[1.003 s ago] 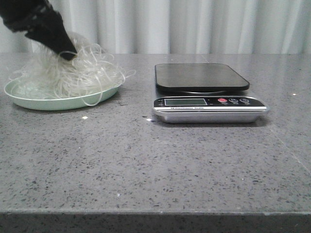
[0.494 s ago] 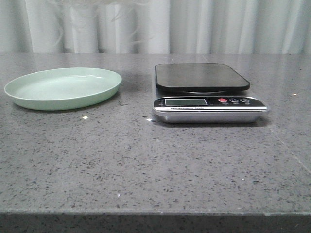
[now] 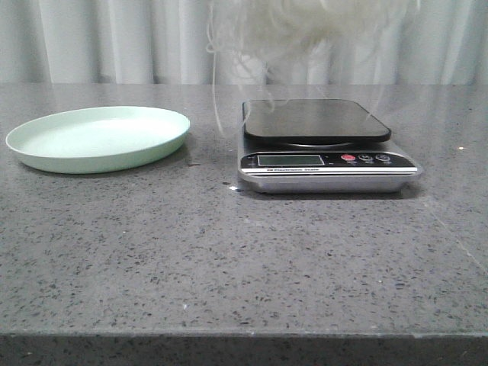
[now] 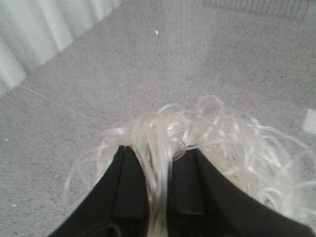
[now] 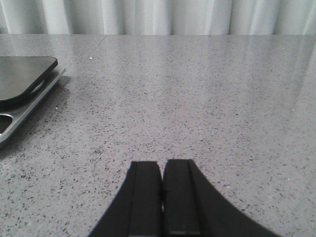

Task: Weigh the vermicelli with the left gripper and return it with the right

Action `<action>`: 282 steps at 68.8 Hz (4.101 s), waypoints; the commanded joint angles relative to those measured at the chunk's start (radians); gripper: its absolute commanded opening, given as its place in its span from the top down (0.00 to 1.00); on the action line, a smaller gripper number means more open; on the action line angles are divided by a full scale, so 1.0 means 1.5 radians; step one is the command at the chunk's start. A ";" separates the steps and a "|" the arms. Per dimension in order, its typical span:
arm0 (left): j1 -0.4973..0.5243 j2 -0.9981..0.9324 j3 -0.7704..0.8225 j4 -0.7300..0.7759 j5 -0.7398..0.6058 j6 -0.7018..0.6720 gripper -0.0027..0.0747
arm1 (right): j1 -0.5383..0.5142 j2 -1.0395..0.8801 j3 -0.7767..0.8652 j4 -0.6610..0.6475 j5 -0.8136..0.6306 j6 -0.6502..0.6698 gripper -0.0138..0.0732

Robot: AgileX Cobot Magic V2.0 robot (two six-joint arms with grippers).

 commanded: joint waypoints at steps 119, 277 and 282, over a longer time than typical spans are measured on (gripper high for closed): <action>0.174 -0.188 -0.008 0.203 0.130 -0.226 0.41 | -0.005 -0.010 -0.005 0.004 -0.063 -0.004 0.67; 0.374 -0.974 0.830 0.157 -0.289 -0.246 0.79 | 0.053 0.410 -0.565 0.014 -0.003 -0.004 0.67; 0.374 -0.974 0.830 0.157 -0.289 -0.246 0.79 | 0.089 0.458 -0.604 0.014 0.023 -0.004 0.67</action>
